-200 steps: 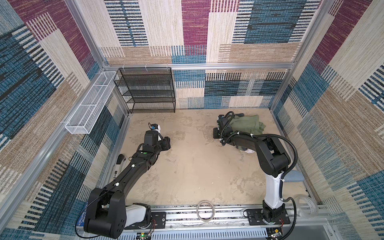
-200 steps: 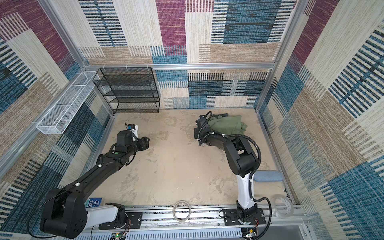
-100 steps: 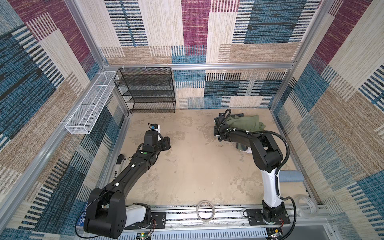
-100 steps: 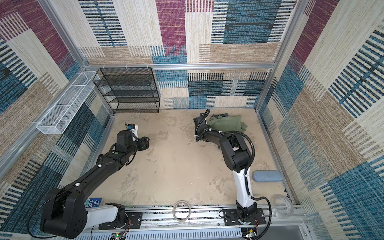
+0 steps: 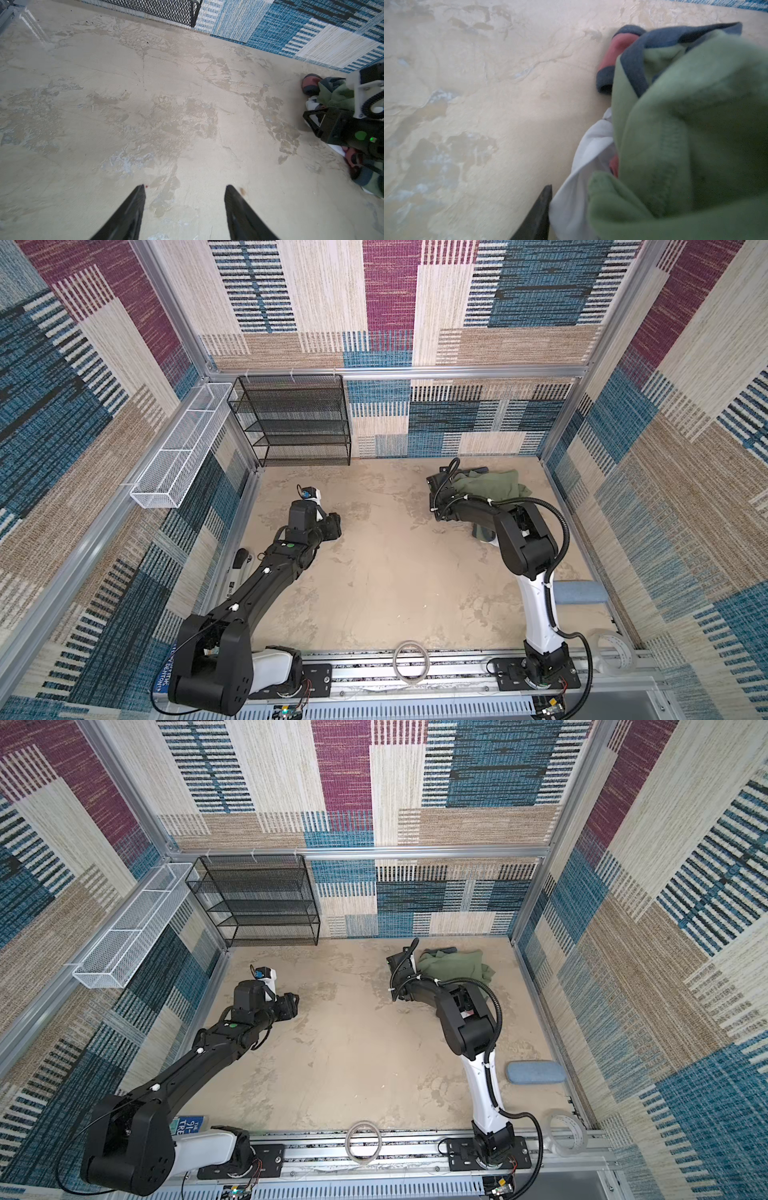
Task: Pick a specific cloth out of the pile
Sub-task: 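Move the right gripper to the clothes pile and lower onto the white cloth, then grasp the white cloth with the right gripper and lift it high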
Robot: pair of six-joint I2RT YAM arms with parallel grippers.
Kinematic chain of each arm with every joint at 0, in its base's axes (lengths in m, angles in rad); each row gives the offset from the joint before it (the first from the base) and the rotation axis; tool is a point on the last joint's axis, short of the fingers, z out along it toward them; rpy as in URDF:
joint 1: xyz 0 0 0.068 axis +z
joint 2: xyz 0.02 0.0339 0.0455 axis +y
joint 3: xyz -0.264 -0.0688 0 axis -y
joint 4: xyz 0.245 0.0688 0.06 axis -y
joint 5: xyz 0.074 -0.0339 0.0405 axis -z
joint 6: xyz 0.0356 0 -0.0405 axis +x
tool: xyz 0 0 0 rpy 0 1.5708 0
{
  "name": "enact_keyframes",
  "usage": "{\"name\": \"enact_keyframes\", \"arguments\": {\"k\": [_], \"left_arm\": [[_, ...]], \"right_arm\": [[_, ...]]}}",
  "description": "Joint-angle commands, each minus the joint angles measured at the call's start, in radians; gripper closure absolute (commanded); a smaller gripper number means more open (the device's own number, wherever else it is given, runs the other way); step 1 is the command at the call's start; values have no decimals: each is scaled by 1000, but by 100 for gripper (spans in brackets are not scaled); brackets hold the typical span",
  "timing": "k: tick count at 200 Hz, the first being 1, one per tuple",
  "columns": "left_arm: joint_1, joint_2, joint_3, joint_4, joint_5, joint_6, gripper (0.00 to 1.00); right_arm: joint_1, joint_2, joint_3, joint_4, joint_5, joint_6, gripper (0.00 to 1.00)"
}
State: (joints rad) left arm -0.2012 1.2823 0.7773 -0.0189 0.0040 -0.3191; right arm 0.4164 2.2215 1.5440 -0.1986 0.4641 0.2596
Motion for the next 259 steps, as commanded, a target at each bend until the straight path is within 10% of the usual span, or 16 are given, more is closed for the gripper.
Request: {"name": "enact_keyframes", "arguments": {"k": [1, 20, 259], "left_arm": [[0, -6, 5, -9, -2, -25, 36], [0, -11, 2, -7, -5, -24, 36], [-3, -41, 16, -16, 37, -89, 38]], "right_arm": [[-1, 10, 15, 1, 20, -4, 72], [-1, 7, 9, 18, 27, -1, 100], [-152, -577, -254, 189, -316, 40, 100]]}}
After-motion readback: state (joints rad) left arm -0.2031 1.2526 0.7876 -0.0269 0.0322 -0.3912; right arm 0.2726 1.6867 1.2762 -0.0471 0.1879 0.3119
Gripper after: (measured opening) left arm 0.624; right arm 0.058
